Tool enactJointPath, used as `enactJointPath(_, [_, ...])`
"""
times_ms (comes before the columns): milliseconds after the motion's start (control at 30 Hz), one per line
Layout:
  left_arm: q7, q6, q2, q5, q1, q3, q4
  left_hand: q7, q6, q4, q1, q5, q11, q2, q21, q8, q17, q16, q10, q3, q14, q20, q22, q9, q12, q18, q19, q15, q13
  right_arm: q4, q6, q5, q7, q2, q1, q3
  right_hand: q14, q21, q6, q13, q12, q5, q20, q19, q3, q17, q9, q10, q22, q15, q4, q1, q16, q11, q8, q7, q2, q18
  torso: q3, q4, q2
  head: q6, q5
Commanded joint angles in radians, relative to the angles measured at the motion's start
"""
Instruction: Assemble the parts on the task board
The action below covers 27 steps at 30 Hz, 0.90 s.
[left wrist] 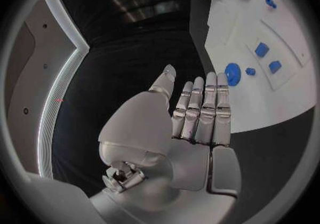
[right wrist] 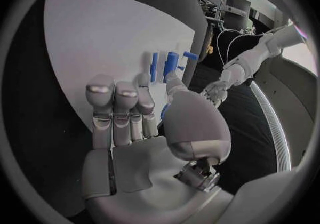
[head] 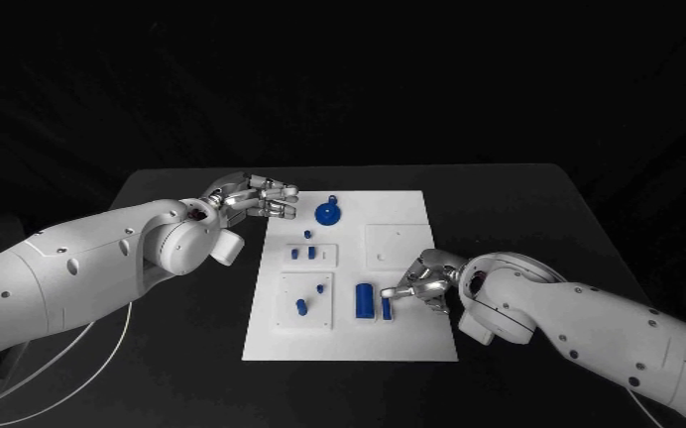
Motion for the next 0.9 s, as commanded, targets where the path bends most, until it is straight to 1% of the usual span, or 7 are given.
enactJointPath(33, [0.028,-0.010,0.003,-0.006,0.001,0.001,-0.003,0.002,-0.003,0.001,-0.007,-0.001,-0.003,-0.001,0.000,-0.003,0.002,-0.003,-0.004,-0.005,-0.004,0.001,0.000,0.000,0.001,-0.017,-0.004,-0.002,0.002,-0.021,-0.069,0.099,0.096,-0.006,0.008,0.007,-0.001,-0.006,-0.012,-0.014,-0.010,0.008,0.007,0.054,-0.016,-0.002,-0.007,-0.012,-0.001,0.010,0.021,0.000,-0.006,-0.001,-0.002,0.004,-0.009,0.014,-0.0006,0.0001,-0.002,0.010,-0.001])
enactJointPath(233, [0.048,-0.030,-0.002,0.002,0.001,0.001,-0.006,0.001,0.001,0.002,-0.007,-0.003,-0.004,-0.003,-0.001,-0.002,0.002,-0.003,-0.003,-0.006,-0.003,0.001,0.000,0.000,0.001,-0.018,-0.005,-0.002,0.002,-0.053,-0.085,0.156,0.166,-0.028,0.043,0.031,-0.001,0.002,-0.012,-0.015,-0.004,0.012,0.004,0.054,-0.028,0.007,-0.014,-0.013,0.007,0.008,0.025,0.002,0.000,-0.003,-0.002,0.004,-0.002,0.015,-0.0021,-0.0006,-0.007,0.020,-0.002])
enactJointPath(367, [0.066,-0.050,-0.006,0.014,0.002,0.001,-0.005,0.001,0.001,0.002,-0.007,-0.003,-0.004,-0.003,-0.001,-0.002,0.002,-0.003,-0.003,-0.006,-0.003,0.001,0.000,0.000,0.001,-0.018,-0.005,-0.002,0.002,-0.108,-0.112,0.270,0.217,-0.026,0.084,0.037,-0.007,-0.028,0.001,-0.030,-0.021,0.016,0.005,0.050,-0.035,-0.008,-0.017,-0.023,-0.002,0.008,-0.024,0.012,-0.028,-0.003,-0.003,0.002,0.043,0.017,-0.0049,-0.0036,-0.016,0.035,-0.003])
enactJointPath(533, [0.092,-0.094,-0.004,0.035,0.008,0.001,-0.010,0.000,0.004,0.002,-0.005,-0.002,-0.005,-0.003,-0.001,-0.003,0.002,-0.003,0.001,-0.006,-0.002,0.000,-0.001,0.000,0.001,-0.018,-0.005,-0.003,0.002,-0.221,-0.140,0.452,0.313,0.008,0.137,0.039,-0.026,-0.459,0.001,-0.296,-0.310,0.011,0.008,0.030,-0.021,-0.138,-0.029,-0.123,-0.278,0.010,-0.123,0.034,-0.274,-0.001,-0.003,0.005,0.097,0.036,-0.0083,-0.0094,-0.031,0.051,-0.002])
enactJointPath(700, [0.131,-0.184,0.006,0.118,0.015,0.001,-0.030,-0.001,-0.031,-0.001,0.002,-0.009,0.000,-0.015,-0.007,-0.004,-0.003,-0.004,-0.026,-0.007,-0.045,0.010,-0.003,-0.002,0.001,-0.013,-0.013,0.009,0.002,-0.369,-0.106,0.652,0.441,0.072,0.177,0.040,-0.132,-0.758,-0.001,-0.720,-0.711,0.070,0.079,-0.072,0.006,-0.389,-0.093,-0.107,-0.630,0.073,-0.190,0.048,-0.572,0.044,-0.001,0.022,0.117,0.034,-0.0141,-0.0151,-0.051,0.053,0.001])
enactJointPath(800, [0.142,-0.202,0.016,0.142,0.017,0.001,-0.053,-0.008,-0.059,-0.001,0.002,-0.011,0.000,-0.017,-0.021,-0.005,-0.005,-0.004,-0.040,-0.006,-0.083,0.020,-0.007,-0.003,0.001,-0.014,-0.035,0.014,0.002,-0.445,-0.078,0.722,0.511,0.114,0.186,0.040,-0.293,-0.758,-0.054,-0.932,-0.924,0.104,0.146,-0.297,0.022,-0.533,-0.101,-0.212,-0.780,0.150,-0.197,0.064,-0.732,0.098,-0.003,0.041,0.139,0.015,-0.0155,-0.0152,-0.058,0.056,0.003])
enactJointPath(900, [0.148,-0.207,0.025,0.154,0.018,0.001,-0.071,-0.014,-0.101,0.000,0.002,-0.013,-0.003,-0.018,-0.034,-0.008,-0.007,-0.004,-0.076,-0.005,-0.113,0.028,-0.010,-0.006,0.001,-0.016,-0.054,0.014,0.000,-0.495,-0.063,0.754,0.553,0.142,0.190,0.041,-0.391,-0.738,-0.121,-1.072,-1.007,0.108,0.205,-0.448,0.026,-0.665,-0.102,-0.296,-0.891,0.192,-0.208,0.076,-0.845,0.130,0.002,0.037,0.136,0.009,-0.0155,-0.0152,-0.064,0.061,0.003])
